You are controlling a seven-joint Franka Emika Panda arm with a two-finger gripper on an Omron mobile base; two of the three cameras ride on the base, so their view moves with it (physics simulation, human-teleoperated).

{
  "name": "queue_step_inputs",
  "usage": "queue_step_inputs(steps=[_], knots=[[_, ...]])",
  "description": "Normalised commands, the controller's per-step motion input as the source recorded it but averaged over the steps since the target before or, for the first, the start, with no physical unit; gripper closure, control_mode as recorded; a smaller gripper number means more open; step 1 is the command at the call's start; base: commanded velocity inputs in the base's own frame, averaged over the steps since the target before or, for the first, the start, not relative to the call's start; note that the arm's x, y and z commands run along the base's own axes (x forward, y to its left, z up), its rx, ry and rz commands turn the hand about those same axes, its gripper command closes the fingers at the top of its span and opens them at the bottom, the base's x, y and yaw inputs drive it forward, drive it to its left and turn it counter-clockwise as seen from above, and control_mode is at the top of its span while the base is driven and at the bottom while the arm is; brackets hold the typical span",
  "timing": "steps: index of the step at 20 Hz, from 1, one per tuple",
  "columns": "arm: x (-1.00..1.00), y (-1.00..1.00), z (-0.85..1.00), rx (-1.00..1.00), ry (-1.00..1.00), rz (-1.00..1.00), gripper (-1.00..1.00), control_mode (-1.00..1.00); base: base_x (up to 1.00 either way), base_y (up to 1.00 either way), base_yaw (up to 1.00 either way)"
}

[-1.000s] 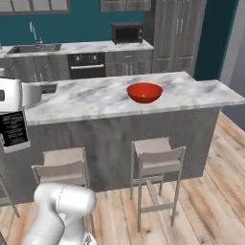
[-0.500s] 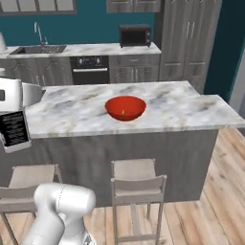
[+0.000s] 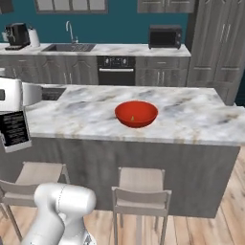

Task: There is a bowl on the dining counter. Grab a lemon wedge from the fridge and place it in the bowl. Then get the liquor bottle and glass cup from the cabinet and place them next to the bowl.

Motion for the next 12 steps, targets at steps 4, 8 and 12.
queue_step_inputs(steps=[4,8,12], knots=[[0.46,-0.15,0.0,0.0,0.0,0.1,1.0,-1.0,0.4,-0.2,0.12],[1.0,-0.15,0.0,0.0,0.0,0.1,1.0,-1.0,0.0,0.0,0.0],[1.0,0.0,-0.05,0.0,0.0,0.01,1.0,-1.0,0.0,0.0,0.0]])
